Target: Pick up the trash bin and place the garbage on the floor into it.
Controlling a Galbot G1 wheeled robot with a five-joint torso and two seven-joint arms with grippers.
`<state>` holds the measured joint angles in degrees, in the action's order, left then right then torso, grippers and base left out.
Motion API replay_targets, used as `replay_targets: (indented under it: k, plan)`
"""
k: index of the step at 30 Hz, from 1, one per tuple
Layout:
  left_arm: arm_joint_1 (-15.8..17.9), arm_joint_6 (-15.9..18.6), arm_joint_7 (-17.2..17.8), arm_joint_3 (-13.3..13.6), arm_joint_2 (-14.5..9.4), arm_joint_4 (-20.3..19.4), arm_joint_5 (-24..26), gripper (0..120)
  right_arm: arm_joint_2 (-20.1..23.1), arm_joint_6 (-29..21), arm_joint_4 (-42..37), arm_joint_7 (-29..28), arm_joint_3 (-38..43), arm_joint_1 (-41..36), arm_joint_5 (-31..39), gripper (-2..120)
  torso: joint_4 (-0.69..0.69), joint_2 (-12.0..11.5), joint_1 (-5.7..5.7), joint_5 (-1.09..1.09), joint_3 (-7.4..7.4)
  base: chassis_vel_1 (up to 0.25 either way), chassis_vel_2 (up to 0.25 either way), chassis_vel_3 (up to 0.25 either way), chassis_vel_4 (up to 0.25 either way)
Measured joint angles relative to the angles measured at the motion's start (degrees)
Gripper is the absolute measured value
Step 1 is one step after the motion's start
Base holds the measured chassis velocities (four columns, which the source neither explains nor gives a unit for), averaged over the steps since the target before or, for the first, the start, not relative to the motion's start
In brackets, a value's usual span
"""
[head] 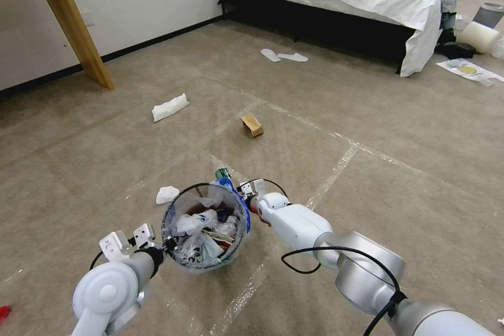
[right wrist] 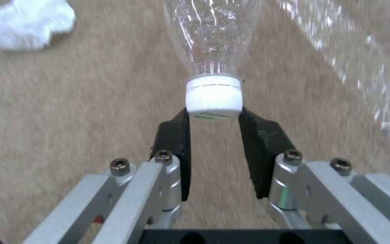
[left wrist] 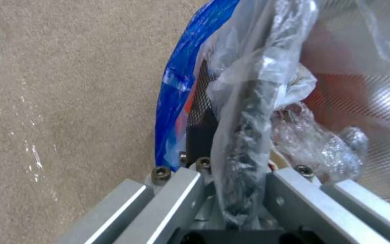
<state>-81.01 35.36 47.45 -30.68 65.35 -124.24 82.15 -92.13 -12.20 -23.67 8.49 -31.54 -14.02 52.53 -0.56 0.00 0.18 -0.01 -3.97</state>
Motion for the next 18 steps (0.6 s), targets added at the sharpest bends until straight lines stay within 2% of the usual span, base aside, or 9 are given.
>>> replay_targets:
  k: [2, 10, 18]
  plan:
    - [0.7, 0.0, 0.2, -0.2, -0.9, 0.7, 1.3, 0, 0.0, -0.1, -0.9, -0.3, 0.0, 0.7, 0.3, 23, 0.01, 0.0, 0.00, 0.00, 0.00, 0.000, 0.000, 0.000, 0.000]
    - [2.3, -0.3, 0.7, -0.3, -2.0, 2.0, 3.4, 0, 0.0, -0.1, -2.9, -2.1, -0.1, 2.1, 0.5, 23, 0.00, 0.0, 0.00, 0.00, 0.00, 0.000, 0.000, 0.000, 0.000]
    - [4.1, -0.5, 1.2, -1.8, -3.4, 4.2, 6.4, 0, 0.0, 1.4, -7.0, -4.6, 0.4, 3.1, -0.2, 23, 0.00, 0.0, 0.00, 0.00, 0.00, 0.000, 0.000, 0.000, 0.000]
